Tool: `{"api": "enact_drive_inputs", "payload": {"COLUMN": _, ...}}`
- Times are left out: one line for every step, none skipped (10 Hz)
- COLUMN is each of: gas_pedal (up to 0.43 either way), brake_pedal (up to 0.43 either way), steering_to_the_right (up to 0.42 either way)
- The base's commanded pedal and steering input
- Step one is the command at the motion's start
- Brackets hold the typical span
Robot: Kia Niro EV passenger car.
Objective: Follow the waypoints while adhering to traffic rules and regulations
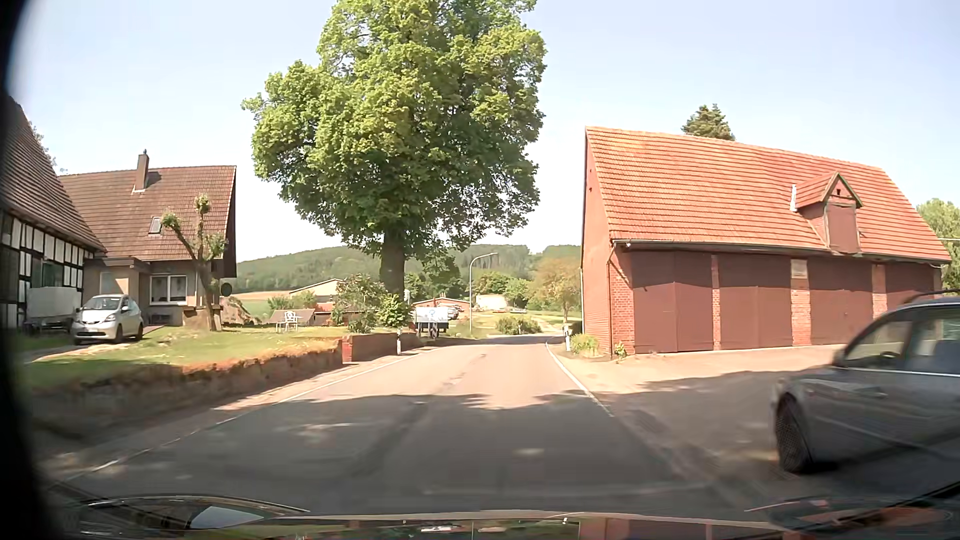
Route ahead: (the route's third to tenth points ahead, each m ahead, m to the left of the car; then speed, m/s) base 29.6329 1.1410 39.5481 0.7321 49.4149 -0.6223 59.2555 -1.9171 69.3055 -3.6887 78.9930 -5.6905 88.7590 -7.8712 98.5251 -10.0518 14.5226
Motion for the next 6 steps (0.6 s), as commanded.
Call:
{"api": "enact_drive_inputs", "payload": {"gas_pedal": 0.26, "brake_pedal": 0.0, "steering_to_the_right": 0.002}}
{"api": "enact_drive_inputs", "payload": {"gas_pedal": 0.248, "brake_pedal": 0.0, "steering_to_the_right": 0.002}}
{"api": "enact_drive_inputs", "payload": {"gas_pedal": 0.248, "brake_pedal": 0.0, "steering_to_the_right": 0.001}}
{"api": "enact_drive_inputs", "payload": {"gas_pedal": 0.248, "brake_pedal": 0.0, "steering_to_the_right": 0.001}}
{"api": "enact_drive_inputs", "payload": {"gas_pedal": 0.248, "brake_pedal": 0.0, "steering_to_the_right": 0.001}}
{"api": "enact_drive_inputs", "payload": {"gas_pedal": 0.248, "brake_pedal": 0.0, "steering_to_the_right": 0.001}}
